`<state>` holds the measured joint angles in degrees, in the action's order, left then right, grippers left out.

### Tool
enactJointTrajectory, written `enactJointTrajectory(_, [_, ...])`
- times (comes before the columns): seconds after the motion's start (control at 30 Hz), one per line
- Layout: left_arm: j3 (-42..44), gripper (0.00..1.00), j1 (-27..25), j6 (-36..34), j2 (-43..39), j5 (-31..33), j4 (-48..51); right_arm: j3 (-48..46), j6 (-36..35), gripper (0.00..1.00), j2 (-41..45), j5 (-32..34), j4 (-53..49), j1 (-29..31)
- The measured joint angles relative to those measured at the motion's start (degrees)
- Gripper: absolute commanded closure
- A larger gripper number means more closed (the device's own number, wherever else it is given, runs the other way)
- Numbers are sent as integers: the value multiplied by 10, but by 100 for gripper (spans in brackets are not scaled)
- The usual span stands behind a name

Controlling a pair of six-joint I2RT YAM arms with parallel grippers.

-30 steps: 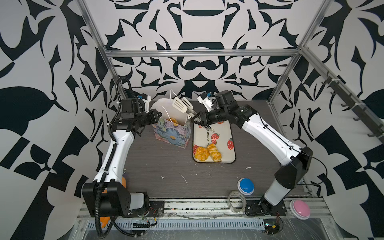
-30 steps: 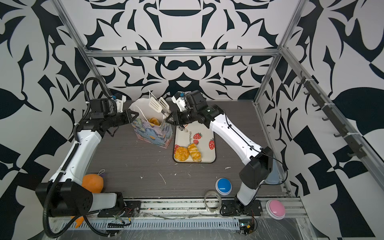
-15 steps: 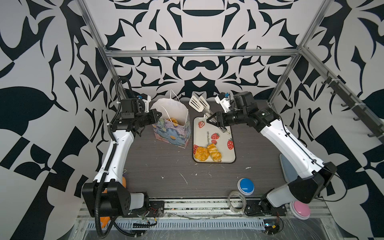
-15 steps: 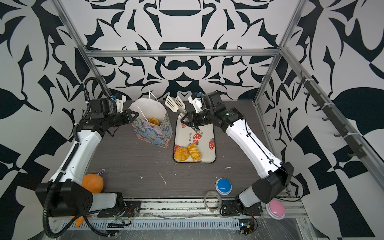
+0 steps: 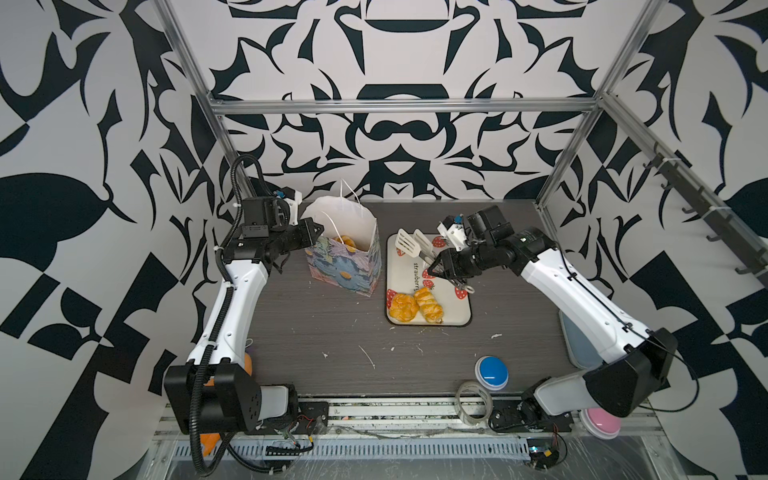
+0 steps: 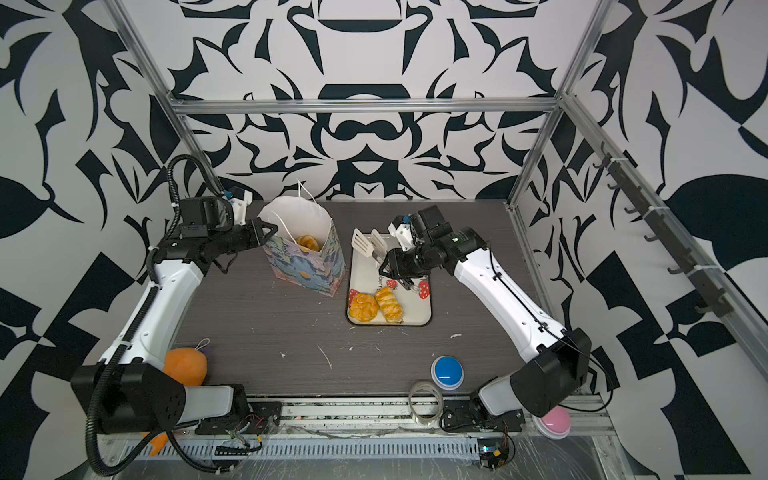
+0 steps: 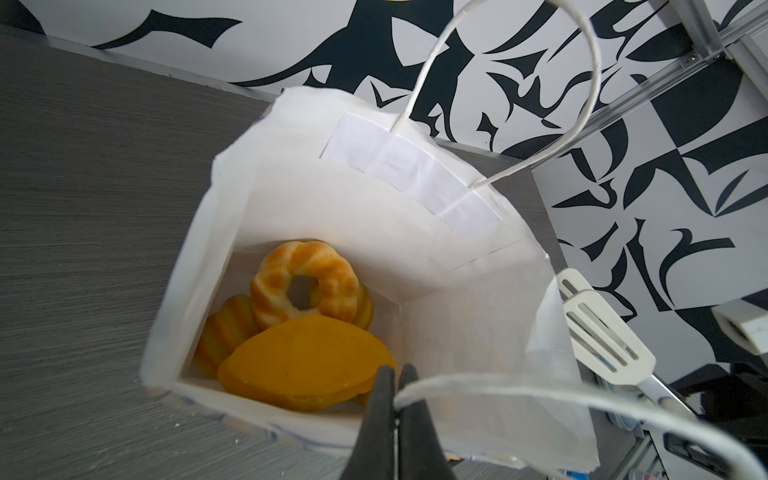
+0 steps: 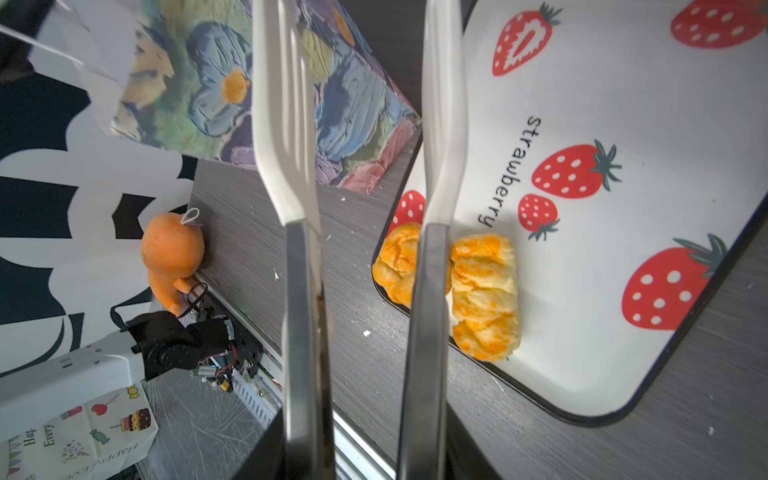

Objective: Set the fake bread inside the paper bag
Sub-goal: 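Withdraw the empty tongs with the right gripper back over the tray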

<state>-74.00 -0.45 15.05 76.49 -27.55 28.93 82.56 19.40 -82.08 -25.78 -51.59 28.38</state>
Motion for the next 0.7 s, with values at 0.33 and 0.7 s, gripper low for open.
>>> enactJointTrajectory(0.33, [0, 98, 0, 2, 0, -4, 0, -81, -1, 53, 19, 17, -44, -2])
enactJointTrajectory(0.7, [0, 99, 0, 3, 0, -8, -1, -103, -4, 51, 47, 41, -88, -2])
